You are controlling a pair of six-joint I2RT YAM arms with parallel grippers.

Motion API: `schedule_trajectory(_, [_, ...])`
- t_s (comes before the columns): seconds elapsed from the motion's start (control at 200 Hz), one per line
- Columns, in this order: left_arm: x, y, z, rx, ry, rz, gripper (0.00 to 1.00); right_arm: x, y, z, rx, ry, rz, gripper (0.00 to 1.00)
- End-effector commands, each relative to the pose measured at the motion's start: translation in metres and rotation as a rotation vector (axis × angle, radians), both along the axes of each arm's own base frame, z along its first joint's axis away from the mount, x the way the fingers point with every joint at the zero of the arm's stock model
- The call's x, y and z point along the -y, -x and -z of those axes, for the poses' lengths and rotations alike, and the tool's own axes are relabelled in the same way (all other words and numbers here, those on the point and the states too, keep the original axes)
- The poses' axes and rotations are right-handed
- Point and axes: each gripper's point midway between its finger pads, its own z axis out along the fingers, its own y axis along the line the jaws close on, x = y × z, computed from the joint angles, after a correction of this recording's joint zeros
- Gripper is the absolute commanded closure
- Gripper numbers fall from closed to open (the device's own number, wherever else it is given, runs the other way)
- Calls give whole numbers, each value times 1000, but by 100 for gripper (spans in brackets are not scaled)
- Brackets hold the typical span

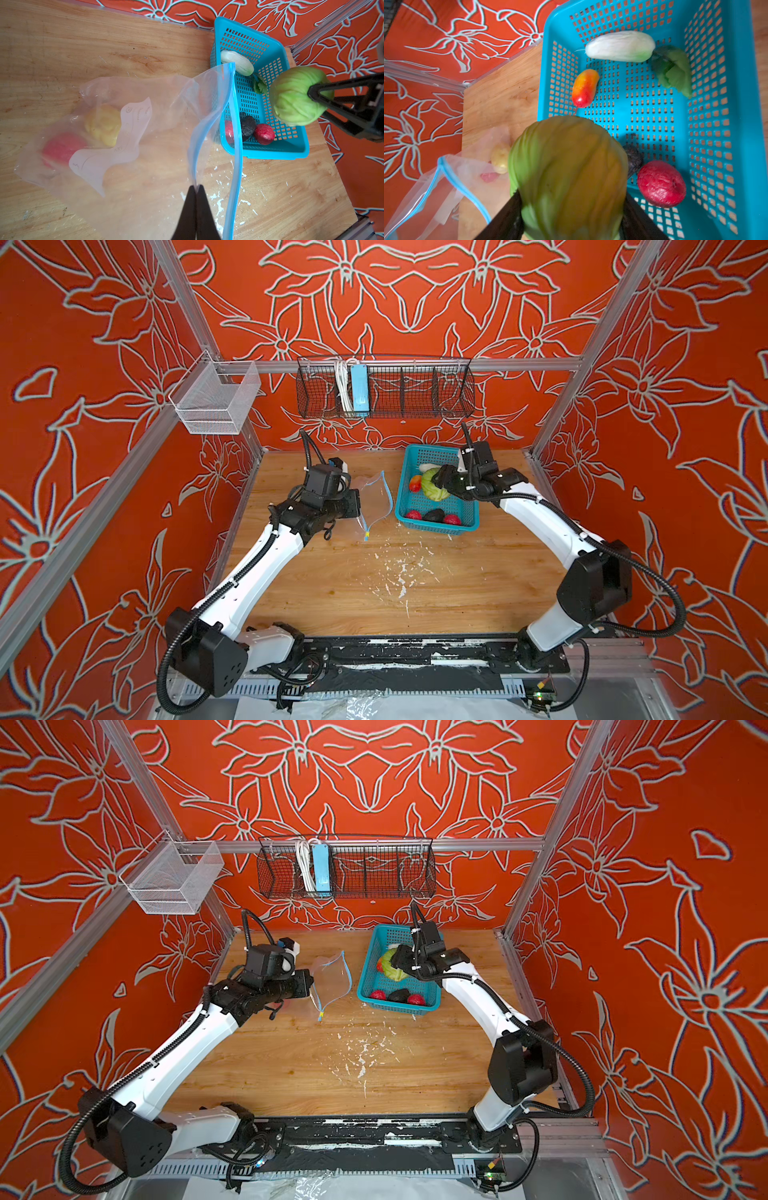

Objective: Place the food in the zip-top bag and seal the zipper
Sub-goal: 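Lift the green cabbage with the right gripper toward the bag opening, then push the green cabbage into the bag held open by the left gripper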

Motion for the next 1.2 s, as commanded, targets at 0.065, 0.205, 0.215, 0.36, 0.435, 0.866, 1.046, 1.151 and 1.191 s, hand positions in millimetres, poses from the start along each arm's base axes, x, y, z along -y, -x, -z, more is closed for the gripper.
schedule_trajectory(0.065, [-5,0,-4,21,3,-10,100,-16,11,-32,74,-53,-19,34])
schedule_trajectory(0.205, [-5,0,-4,21,1,-10,100,-31,23,-36,89,-58,-39,34])
schedule_trajectory(0.215, [-5,0,-4,20,2,-11,100,-32,23,-37,93,-57,-42,34])
schedule_trajectory(0.36, [-5,0,-4,22,1,-10,100,-47,33,-46,117,-62,-66,35])
schedule_trajectory(0.435, [-4,0,-4,22,4,-9,100,-56,36,-52,133,-65,-82,35])
schedule_trajectory(0.866, [-5,0,-5,25,5,-8,100,-103,48,-64,169,-99,-168,36])
schedule_trajectory(1.046, [-4,1,-6,26,8,-6,100,-120,52,-65,172,-105,-196,36])
schedule_trajectory(1.151, [-3,1,-6,26,10,-4,100,-131,54,-65,174,-106,-218,36])
schedule_trajectory(1.191, [-3,1,-6,26,11,-2,100,-135,54,-63,172,-103,-225,37])
